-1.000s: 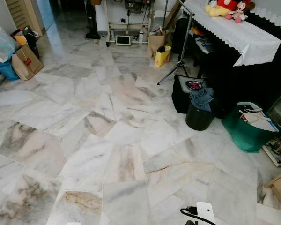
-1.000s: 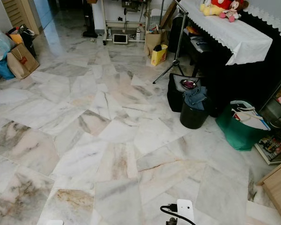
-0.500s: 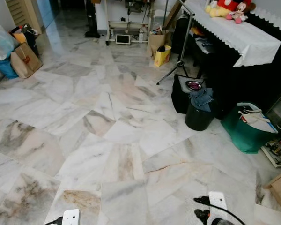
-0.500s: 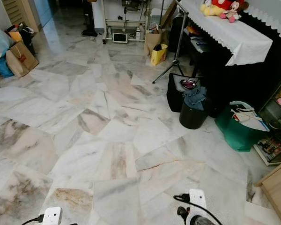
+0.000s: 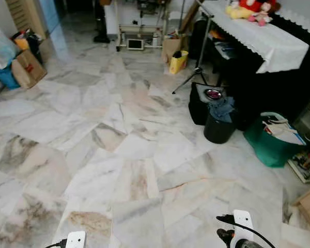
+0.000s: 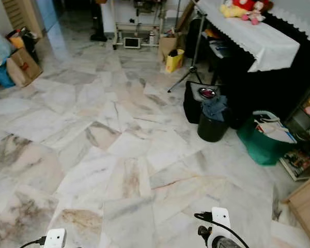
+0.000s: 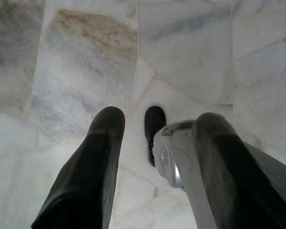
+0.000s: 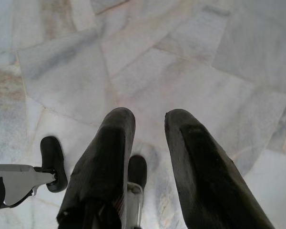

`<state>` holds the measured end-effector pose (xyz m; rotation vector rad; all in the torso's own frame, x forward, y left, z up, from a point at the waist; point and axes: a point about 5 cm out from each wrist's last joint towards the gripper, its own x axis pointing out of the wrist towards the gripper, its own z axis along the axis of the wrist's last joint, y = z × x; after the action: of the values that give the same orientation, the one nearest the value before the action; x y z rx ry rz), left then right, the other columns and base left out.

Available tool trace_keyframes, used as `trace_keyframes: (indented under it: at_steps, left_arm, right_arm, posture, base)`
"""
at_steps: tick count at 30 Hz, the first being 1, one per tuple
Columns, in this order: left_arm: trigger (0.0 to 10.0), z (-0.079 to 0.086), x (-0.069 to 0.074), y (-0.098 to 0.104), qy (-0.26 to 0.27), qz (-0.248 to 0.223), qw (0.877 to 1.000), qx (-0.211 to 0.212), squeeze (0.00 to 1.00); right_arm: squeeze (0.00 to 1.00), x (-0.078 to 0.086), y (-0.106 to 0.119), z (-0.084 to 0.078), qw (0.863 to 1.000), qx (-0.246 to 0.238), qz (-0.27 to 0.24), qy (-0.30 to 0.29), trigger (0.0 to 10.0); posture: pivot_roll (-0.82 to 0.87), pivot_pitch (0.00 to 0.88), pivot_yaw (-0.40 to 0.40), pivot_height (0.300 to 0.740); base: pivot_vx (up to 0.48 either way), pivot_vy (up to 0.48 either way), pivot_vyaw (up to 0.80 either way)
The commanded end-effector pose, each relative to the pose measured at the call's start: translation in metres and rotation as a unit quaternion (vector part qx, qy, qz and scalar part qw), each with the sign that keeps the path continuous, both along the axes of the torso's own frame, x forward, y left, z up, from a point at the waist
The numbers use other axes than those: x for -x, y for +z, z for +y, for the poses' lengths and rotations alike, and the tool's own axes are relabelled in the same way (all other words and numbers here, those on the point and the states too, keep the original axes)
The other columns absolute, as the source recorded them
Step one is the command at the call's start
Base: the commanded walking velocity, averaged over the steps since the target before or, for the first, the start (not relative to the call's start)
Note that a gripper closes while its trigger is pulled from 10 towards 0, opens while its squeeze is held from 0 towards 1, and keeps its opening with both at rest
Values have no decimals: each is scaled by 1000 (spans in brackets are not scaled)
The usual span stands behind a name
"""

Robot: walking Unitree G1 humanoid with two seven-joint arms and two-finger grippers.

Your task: Hang keys on a hook

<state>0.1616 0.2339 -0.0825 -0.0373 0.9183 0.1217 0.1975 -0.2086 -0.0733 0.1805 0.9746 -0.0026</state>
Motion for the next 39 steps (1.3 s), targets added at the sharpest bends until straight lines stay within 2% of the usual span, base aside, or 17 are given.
trace_keyframes:
  at_steps: [1,16,19,23,30,39]
  left_arm:
    - [10000,0,1,-1,-5,7,1000,-4,0]
    - [10000,0,2,-1,-18,10,1000,-8,0]
    - [10000,2,1,0,-39,12,999,-29,0]
    - [10000,3,3,-1,-28,15,999,-25,0]
    - [10000,3,3,-1,-53,21,998,-23,0]
    - [10000,3,1,0,-57,17,998,-24,0]
  right_arm:
    - [0,0,0,-3,1000,2,3,-4,10000]
    - [0,1,0,-3,1000,7,11,7,10000]
    - [0,2,-1,-1,1000,7,13,11,10000]
    - [0,3,-2,0,1000,6,14,12,10000]
    - [0,3,-2,1,1000,5,14,9,10000]
    - [0,2,-1,0,1000,5,12,6,10000]
  posture:
    - [64,0,-69,740]
    - [69,0,-66,740]
    - [70,0,-64,740]
    - [70,0,-59,740]
    - [67,0,-55,740]
    - [72,0,-57,740]
  base:
    - [0,0,-756]
    - [0,0,-757]
    - [0,-259,-756]
    - [0,-453,-756]
    - [0,0,-756]
    - [0,0,-758]
